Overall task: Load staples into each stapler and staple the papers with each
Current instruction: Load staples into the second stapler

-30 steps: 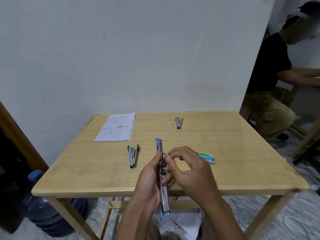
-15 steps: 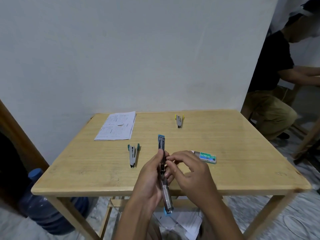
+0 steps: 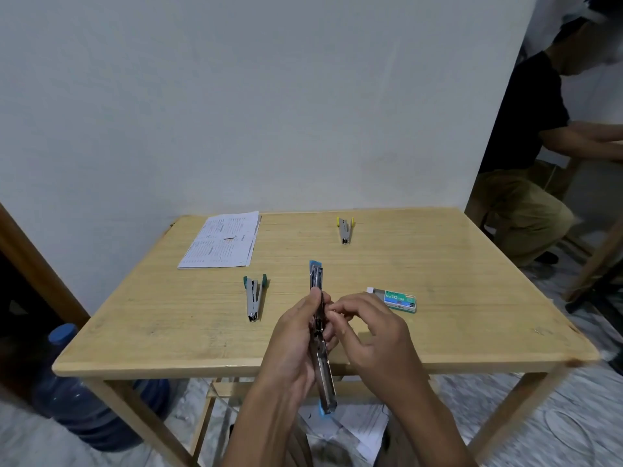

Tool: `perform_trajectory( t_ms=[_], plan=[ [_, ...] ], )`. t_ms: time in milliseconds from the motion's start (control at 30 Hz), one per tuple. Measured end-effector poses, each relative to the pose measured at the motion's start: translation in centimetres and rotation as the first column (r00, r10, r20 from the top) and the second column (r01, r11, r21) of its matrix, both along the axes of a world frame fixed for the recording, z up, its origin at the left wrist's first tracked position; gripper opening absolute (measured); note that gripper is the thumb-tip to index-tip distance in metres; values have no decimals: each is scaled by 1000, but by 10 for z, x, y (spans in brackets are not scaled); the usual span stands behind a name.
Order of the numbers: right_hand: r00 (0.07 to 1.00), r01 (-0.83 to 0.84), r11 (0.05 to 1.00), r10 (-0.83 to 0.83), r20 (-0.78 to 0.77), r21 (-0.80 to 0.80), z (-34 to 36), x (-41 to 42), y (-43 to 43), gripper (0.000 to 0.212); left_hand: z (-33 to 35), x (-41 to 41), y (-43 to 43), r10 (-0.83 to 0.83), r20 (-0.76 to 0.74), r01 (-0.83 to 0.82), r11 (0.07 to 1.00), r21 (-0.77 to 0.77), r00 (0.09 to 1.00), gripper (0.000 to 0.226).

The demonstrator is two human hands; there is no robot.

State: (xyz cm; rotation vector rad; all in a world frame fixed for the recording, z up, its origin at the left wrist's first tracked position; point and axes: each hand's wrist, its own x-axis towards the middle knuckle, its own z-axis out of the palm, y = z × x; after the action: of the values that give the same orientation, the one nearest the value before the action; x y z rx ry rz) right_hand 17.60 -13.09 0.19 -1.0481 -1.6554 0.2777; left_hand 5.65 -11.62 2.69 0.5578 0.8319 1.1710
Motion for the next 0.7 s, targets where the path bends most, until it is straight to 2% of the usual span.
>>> perform_trajectory(
  t_ms=[300, 367, 467, 533, 633, 700],
  plan=[
    [995, 99, 995, -99, 7, 35, -12, -11, -8, 8, -8, 6, -1, 23, 218, 9, 989, -145, 976, 24],
    [991, 119, 993, -120, -54, -23, -15, -15, -11, 7, -12, 7, -1, 24, 148, -8, 994, -110, 989, 26],
    [974, 104, 985, -129, -189, -139, -11, -17, -12, 9, -17, 3, 3, 33, -77, -29, 999, 42, 996, 26],
    [961, 93, 981, -133, -242, -170, -7, -17, -12, 12, -17, 0, 5, 29, -155, -15, 996, 88, 988, 26],
    [967, 78, 980, -119, -223, -185, -9, -22, -10, 11, -14, 1, 7, 48, -109, -48, 999, 4, 993, 25],
    [981, 118, 981, -139, -132, -155, -14, -24, -9, 9, -14, 3, 8, 60, -29, -61, 996, -67, 998, 25]
  ],
)
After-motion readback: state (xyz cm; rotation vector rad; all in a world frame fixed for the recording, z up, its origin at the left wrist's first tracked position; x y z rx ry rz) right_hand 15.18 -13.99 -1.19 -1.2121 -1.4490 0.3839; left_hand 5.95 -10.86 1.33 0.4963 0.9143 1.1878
